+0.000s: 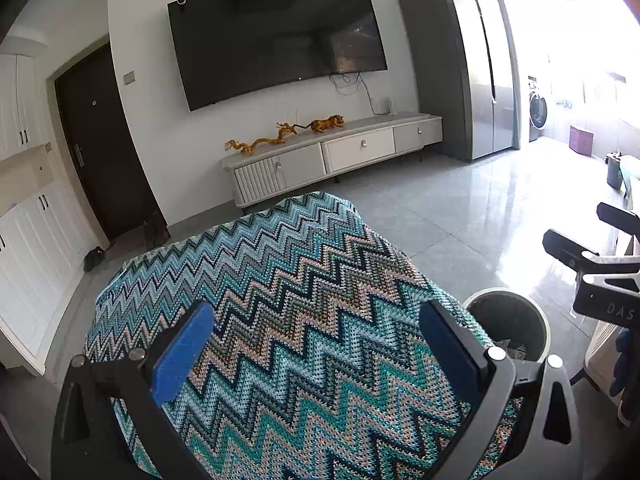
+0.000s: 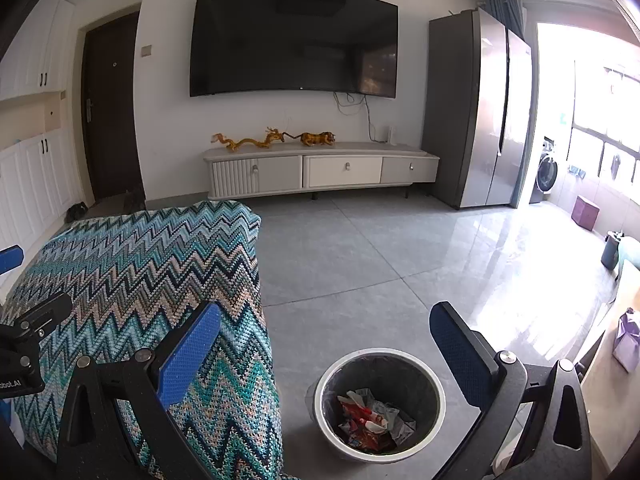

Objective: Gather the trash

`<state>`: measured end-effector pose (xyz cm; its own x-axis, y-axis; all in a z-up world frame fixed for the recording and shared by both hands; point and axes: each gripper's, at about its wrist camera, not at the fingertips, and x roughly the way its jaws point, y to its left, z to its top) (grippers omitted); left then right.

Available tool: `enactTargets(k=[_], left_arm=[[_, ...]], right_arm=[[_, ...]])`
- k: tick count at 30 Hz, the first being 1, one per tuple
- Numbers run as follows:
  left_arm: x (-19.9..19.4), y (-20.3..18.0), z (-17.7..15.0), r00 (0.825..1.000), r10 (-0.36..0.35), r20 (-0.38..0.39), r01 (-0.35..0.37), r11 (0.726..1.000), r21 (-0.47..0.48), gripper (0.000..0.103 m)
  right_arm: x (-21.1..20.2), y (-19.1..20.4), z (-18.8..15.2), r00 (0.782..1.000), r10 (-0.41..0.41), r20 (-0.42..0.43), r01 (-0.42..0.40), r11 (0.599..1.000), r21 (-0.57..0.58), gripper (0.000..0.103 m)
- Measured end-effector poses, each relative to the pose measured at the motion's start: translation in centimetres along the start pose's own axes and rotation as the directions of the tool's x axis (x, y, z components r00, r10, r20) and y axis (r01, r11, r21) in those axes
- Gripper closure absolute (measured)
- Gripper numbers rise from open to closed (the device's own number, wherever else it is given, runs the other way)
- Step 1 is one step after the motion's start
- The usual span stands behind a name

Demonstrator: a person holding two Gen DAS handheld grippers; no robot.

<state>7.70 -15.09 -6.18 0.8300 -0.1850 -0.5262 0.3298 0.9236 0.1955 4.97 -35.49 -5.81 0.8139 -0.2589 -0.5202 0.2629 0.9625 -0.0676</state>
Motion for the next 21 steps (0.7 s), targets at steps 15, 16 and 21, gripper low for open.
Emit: enactTargets(k=[15, 16, 21], left_arm=[[0.33, 0.26, -0.16, 1.0, 0.0, -0.008, 0.0, 1.0, -0.014, 0.0], [0.34, 0.27, -0.16, 1.0, 0.0, -0.008, 0.0, 1.0, -0.013, 0.0], [0.4, 0.29, -0.24, 1.0, -0.002, -0.012, 0.002, 1.0, -0.016, 0.0]], right_arm=[[0.3, 0.45, -0.18, 1.0, 0.001, -0.008, -0.001, 1.0, -0.011, 0.0], [0.32, 0.47, -0.2, 1.0, 0.001, -0.009, -0.001, 1.0, -0.011, 0.0], [0.37, 0.56, -0.26, 1.0, 0.002, -0.011, -0.003, 1.0, -0.013, 0.0]])
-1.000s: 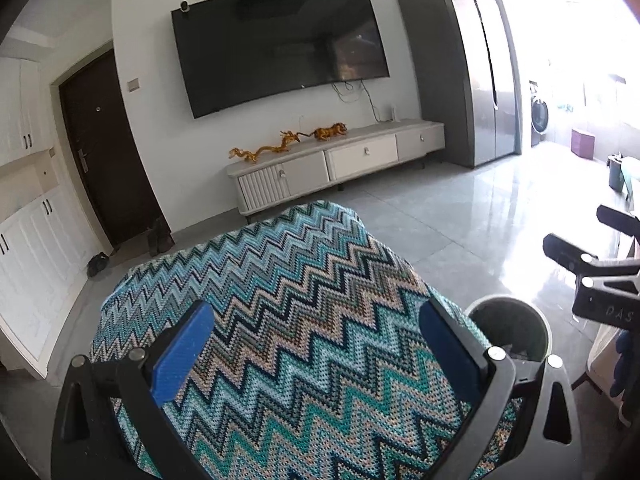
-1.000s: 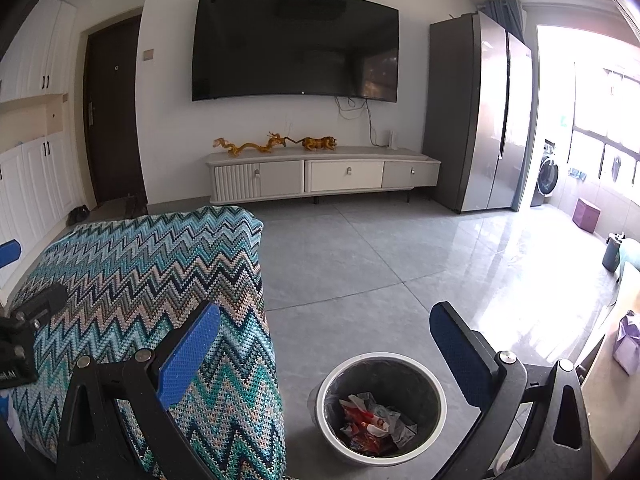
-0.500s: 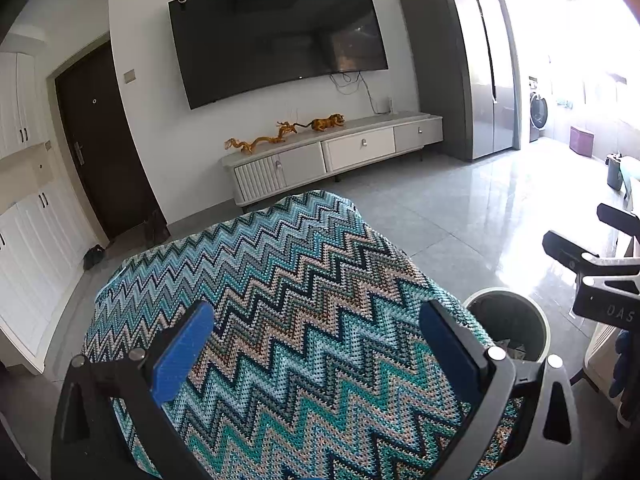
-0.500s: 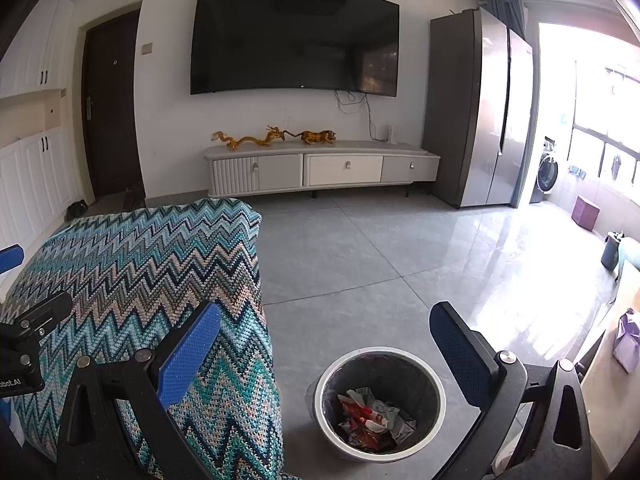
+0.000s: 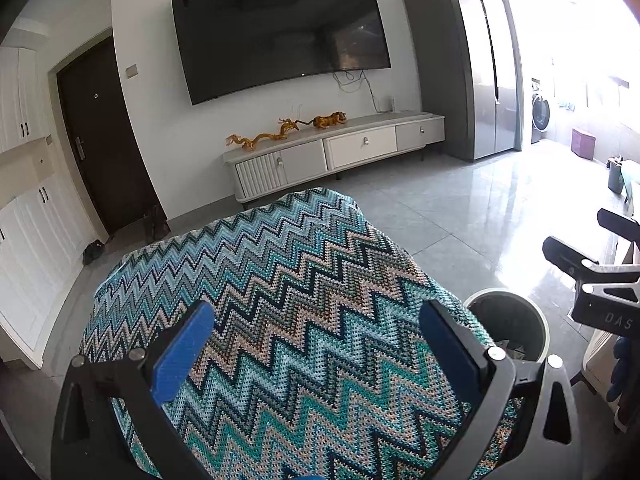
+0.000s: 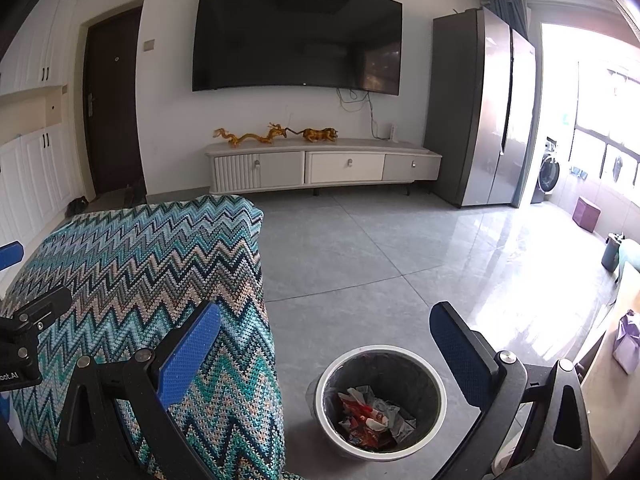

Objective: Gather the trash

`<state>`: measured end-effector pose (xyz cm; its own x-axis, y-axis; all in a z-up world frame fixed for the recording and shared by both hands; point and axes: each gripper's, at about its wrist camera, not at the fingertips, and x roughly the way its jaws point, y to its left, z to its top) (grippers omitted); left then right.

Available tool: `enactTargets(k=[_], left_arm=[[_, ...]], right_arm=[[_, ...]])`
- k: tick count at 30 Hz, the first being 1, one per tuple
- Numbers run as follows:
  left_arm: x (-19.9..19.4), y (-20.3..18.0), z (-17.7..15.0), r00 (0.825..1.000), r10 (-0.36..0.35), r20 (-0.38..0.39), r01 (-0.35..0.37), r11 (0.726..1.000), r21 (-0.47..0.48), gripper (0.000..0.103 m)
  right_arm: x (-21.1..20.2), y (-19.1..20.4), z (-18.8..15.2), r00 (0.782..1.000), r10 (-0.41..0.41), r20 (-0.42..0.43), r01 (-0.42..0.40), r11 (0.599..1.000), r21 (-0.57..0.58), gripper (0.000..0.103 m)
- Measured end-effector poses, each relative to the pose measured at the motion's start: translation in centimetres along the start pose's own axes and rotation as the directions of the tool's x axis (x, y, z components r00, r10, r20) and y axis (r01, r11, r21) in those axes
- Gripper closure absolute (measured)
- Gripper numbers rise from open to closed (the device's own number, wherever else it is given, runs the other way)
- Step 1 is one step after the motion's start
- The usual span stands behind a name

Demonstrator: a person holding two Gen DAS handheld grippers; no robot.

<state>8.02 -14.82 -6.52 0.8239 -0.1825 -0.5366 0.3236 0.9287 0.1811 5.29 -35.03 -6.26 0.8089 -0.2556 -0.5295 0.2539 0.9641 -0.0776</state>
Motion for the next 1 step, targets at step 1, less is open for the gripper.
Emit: enactTargets(k=[1], left_arm=[[0.02, -0.01, -0.02, 1.0, -0.001, -0.002, 0.001, 1.0, 0.001, 0.0]], right_arm=[[0.0, 0.01, 0.0, 1.0, 0.0, 0.0, 0.0, 1.0, 0.0, 0.0]])
